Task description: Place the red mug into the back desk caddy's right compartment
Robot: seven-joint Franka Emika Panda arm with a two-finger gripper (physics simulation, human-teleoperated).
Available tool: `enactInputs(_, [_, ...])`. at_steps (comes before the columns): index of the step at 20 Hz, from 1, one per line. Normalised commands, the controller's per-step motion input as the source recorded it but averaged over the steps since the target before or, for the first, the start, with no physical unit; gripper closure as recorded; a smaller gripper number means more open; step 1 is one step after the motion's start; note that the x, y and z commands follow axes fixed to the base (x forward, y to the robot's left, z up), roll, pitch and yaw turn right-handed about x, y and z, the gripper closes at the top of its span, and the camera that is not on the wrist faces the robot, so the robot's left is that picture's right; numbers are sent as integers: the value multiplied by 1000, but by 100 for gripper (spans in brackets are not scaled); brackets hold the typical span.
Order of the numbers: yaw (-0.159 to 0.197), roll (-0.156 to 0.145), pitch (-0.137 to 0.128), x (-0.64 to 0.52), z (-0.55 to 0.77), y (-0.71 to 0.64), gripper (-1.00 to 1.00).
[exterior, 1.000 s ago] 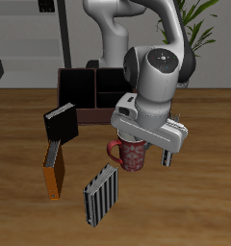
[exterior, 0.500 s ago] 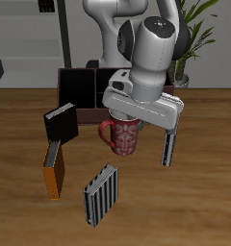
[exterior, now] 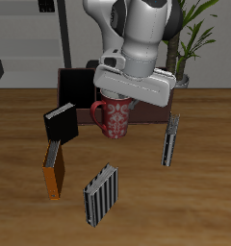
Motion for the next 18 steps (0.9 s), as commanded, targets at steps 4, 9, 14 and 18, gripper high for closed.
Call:
enactInputs(4, [68,-3,-26,-315,287,-99,100])
enactInputs(9, [44,-2,-26,-311,263,-144,100])
enactInputs(14, [38,-14,-23,-415,258,-82,100])
enactInputs(18, [41,9,-26,-493,244,9,100])
